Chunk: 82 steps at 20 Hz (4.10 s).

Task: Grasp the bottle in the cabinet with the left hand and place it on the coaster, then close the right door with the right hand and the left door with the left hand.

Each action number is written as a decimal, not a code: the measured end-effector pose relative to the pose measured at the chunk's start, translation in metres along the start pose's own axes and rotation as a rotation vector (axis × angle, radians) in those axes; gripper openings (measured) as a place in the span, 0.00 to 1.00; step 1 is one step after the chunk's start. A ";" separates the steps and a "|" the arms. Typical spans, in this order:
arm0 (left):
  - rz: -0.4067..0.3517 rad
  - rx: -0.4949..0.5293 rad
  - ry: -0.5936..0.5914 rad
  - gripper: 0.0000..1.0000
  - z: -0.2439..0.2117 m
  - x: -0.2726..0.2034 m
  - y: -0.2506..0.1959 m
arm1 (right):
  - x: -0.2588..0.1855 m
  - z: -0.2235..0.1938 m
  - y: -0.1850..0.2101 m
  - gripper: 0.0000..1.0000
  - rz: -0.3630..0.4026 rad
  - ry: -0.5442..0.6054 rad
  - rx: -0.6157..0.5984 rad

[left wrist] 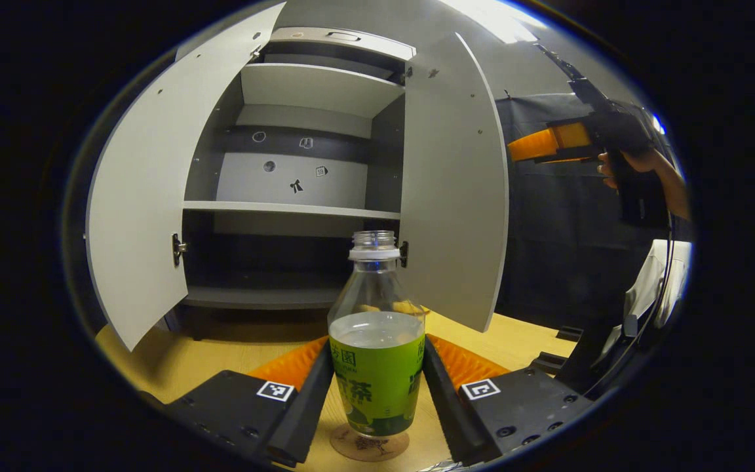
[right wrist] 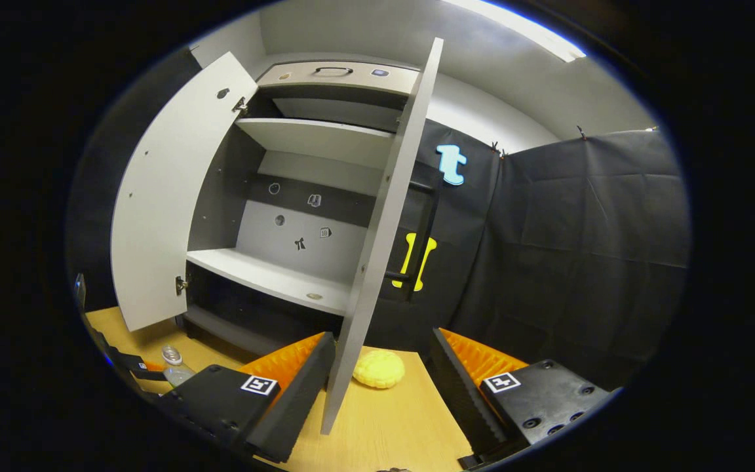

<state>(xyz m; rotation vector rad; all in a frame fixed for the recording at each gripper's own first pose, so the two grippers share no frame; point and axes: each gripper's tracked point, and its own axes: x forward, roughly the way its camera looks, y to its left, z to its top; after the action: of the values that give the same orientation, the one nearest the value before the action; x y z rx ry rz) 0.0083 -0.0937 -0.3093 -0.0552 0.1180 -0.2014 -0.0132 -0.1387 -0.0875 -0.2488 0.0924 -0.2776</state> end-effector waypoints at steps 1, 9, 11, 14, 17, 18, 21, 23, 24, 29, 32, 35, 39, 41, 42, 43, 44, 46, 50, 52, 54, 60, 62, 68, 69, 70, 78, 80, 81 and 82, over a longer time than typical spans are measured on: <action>0.008 0.015 -0.007 0.77 -0.005 0.000 0.001 | 0.000 -0.004 0.004 0.98 0.016 -0.005 -0.016; 0.055 0.024 -0.018 0.78 -0.046 0.000 0.008 | -0.004 -0.027 0.025 0.98 0.082 -0.002 -0.043; 0.049 0.005 -0.014 0.77 -0.053 -0.001 0.007 | -0.005 -0.031 0.027 0.98 0.090 0.005 -0.027; 0.058 0.026 -0.013 0.77 -0.059 -0.004 0.005 | -0.006 -0.039 0.028 0.98 0.093 0.032 -0.034; 0.058 0.024 -0.019 0.78 -0.060 -0.006 0.003 | -0.007 -0.041 0.030 0.98 0.100 0.036 -0.025; 0.051 0.029 -0.020 0.79 -0.060 -0.006 0.003 | -0.006 -0.044 0.030 0.98 0.101 0.043 -0.019; 0.053 0.031 0.000 0.80 -0.064 -0.004 0.003 | -0.007 -0.048 0.030 0.98 0.100 0.062 -0.017; 0.065 0.026 0.005 0.84 -0.064 -0.003 0.005 | -0.008 -0.046 0.029 0.98 0.098 0.060 -0.012; 0.067 0.028 0.001 0.87 -0.063 -0.004 0.005 | -0.007 -0.044 0.029 0.98 0.097 0.057 -0.011; 0.055 0.045 -0.026 0.95 -0.030 0.000 0.003 | -0.007 -0.033 0.027 0.98 0.095 0.055 0.002; 0.056 0.060 -0.061 0.95 0.015 0.003 0.006 | -0.005 -0.012 0.030 0.98 0.104 0.033 0.044; 0.040 0.055 -0.082 0.95 0.066 0.005 0.010 | -0.005 0.016 0.031 0.98 0.118 -0.003 0.097; 0.040 0.093 -0.115 0.95 0.140 -0.003 0.021 | -0.012 0.034 0.024 0.98 0.116 0.001 0.111; 0.058 0.131 -0.133 0.95 0.173 -0.011 0.033 | -0.017 0.037 0.015 0.98 0.097 0.017 0.117; 0.062 0.148 -0.135 0.95 0.185 -0.016 0.038 | -0.019 0.038 0.009 0.98 0.078 0.025 0.119; 0.062 0.159 -0.119 0.93 0.193 -0.021 0.043 | -0.020 0.042 0.002 0.98 0.058 0.031 0.126; 0.065 0.164 -0.101 0.93 0.199 -0.027 0.049 | -0.022 0.046 -0.004 0.98 0.039 0.028 0.137; 0.070 0.152 -0.077 0.95 0.211 -0.042 0.062 | -0.022 0.053 -0.017 0.98 -0.015 0.018 0.159; 0.088 0.114 -0.047 0.96 0.232 -0.075 0.099 | -0.020 0.054 -0.047 0.98 -0.133 0.012 0.215; 0.149 0.132 -0.044 0.96 0.244 -0.088 0.131 | -0.015 0.053 -0.060 0.98 -0.170 0.001 0.216; 0.216 0.131 -0.037 0.96 0.252 -0.104 0.162 | -0.007 0.049 -0.064 0.98 -0.163 0.014 0.204; 0.432 0.094 -0.029 0.99 0.265 -0.146 0.233 | 0.028 0.044 -0.064 0.98 -0.081 0.009 0.218; 0.494 0.084 -0.025 0.96 0.266 -0.155 0.248 | 0.037 0.044 -0.060 0.98 -0.035 0.005 0.245; 0.545 0.030 -0.053 0.96 0.271 -0.164 0.254 | 0.045 0.045 -0.042 0.95 0.109 0.003 0.305; 0.556 0.041 -0.048 0.96 0.271 -0.164 0.256 | 0.046 0.046 -0.038 0.95 0.131 0.001 0.300; 0.565 0.050 -0.040 0.96 0.270 -0.163 0.257 | 0.045 0.047 -0.035 0.95 0.156 -0.003 0.295; 0.592 0.025 -0.025 0.96 0.267 -0.160 0.257 | 0.060 0.059 0.027 0.96 0.362 -0.011 0.302; 0.608 0.033 -0.013 0.96 0.265 -0.165 0.258 | 0.066 0.061 0.034 0.95 0.374 -0.018 0.282; 0.617 0.036 -0.007 0.96 0.264 -0.168 0.259 | 0.068 0.063 0.039 0.95 0.390 -0.019 0.292; 0.629 0.038 -0.004 0.96 0.263 -0.170 0.260 | 0.070 0.063 0.046 0.95 0.406 -0.012 0.303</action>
<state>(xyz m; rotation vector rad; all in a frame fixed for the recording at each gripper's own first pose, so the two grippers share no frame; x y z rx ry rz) -0.0742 0.2067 -0.0465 0.0208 0.1228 0.4244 0.0734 -0.1012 -0.0426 0.0713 0.0853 0.1148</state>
